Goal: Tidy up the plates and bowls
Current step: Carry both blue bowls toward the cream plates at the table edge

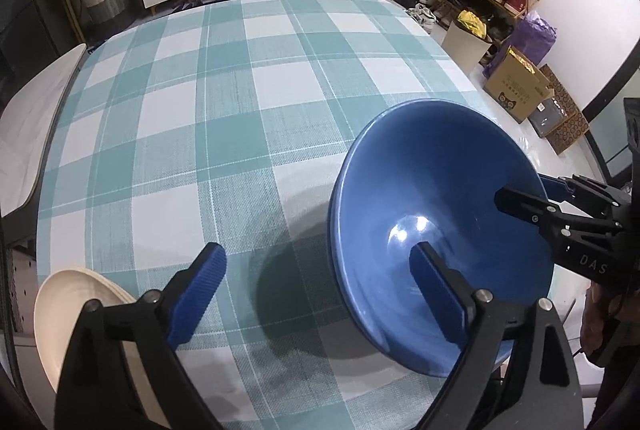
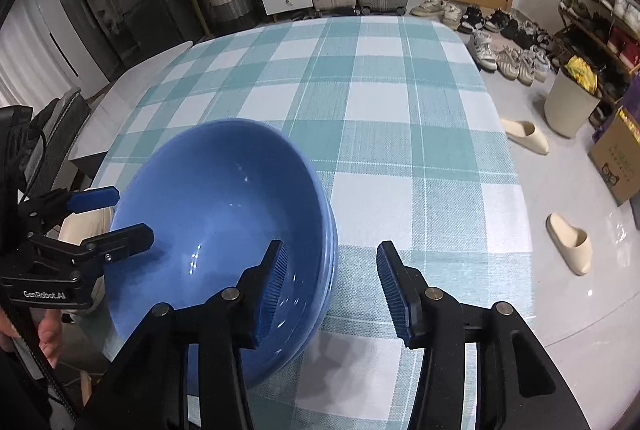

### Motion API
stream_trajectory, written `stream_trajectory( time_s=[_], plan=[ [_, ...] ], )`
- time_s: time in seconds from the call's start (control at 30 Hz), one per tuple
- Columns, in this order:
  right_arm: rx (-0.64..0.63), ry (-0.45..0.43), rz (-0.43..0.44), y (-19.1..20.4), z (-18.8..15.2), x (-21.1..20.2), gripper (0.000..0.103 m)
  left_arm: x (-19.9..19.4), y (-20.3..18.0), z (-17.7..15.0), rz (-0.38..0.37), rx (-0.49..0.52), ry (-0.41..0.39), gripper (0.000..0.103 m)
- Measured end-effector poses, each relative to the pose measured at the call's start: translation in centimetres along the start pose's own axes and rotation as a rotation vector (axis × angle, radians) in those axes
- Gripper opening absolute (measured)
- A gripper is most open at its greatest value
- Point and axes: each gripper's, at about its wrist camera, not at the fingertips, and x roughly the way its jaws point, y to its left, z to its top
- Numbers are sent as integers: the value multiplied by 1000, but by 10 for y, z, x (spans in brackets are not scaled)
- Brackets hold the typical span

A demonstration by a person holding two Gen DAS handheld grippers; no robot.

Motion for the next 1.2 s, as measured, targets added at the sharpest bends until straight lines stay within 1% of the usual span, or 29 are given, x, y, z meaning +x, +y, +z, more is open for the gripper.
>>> stream_trajectory(
  time_s=[0.03, 0.1, 0.17, 0.2, 0.23, 0.3, 0.33, 0.37, 0.43, 0.47, 0.53, 0.57, 0.6, 0.67, 0.7, 0.8, 0.97, 1.07, 1.2],
  plan=[
    [7, 6, 11, -2, 0, 2, 48, 2, 0, 0, 4, 3, 7, 93],
    [19, 19, 23, -5, -1, 8, 48, 6, -1, -1, -12, 6, 18, 93],
    [33, 35, 34, -8, -1, 14, 48, 9, -1, -3, -27, 6, 24, 91],
    [43, 43, 45, -10, -2, 17, 48, 10, -2, -3, -26, 9, 26, 88],
    [50, 47, 52, -12, -3, 18, 48, 12, -3, -4, -21, 16, 27, 84],
    [53, 64, 59, -14, -4, 23, 47, 15, -4, -4, -17, 26, 39, 72],
    [56, 70, 71, -15, -5, 25, 46, 18, -4, -5, -28, 28, 52, 63],
    [66, 75, 88, -16, -5, 26, 44, 20, -3, -5, -34, 24, 63, 56],
    [81, 82, 111, -19, -6, 27, 42, 22, -2, -6, -44, 19, 70, 51],
    [83, 86, 123, -18, -6, 27, 39, 23, -1, -6, -54, 17, 73, 49],
    [75, 92, 130, -15, -6, 28, 37, 24, 0, -6, -103, 0, 87, 40],
    [69, 97, 138, -13, -6, 28, 33, 24, 0, -6, -122, -6, 93, 33],
    [68, 100, 152, -12, -6, 28, 26, 24, -1, -6, -140, -9, 98, 31],
    [66, 103, 161, -9, -6, 27, 21, 23, -5, -6, -151, 1, 106, 21],
    [58, 103, 148, -6, -6, 26, 21, 23, -7, -7, -156, 4, 112, 20],
    [54, 108, 134, -4, -7, 25, 19, 21, -10, -8, -145, 12, 121, 20],
    [41, 121, 120, -1, -9, 22, 17, 19, -7, -11, -154, 3, 133, 20],
    [37, 132, 122, 1, -10, 21, 17, 17, -7, -16, -149, 7, 141, 20],
    [22, 139, 129, 4, -13, 21, 17, 14, -5, -20, -161, -1, 142, 22]
  ],
)
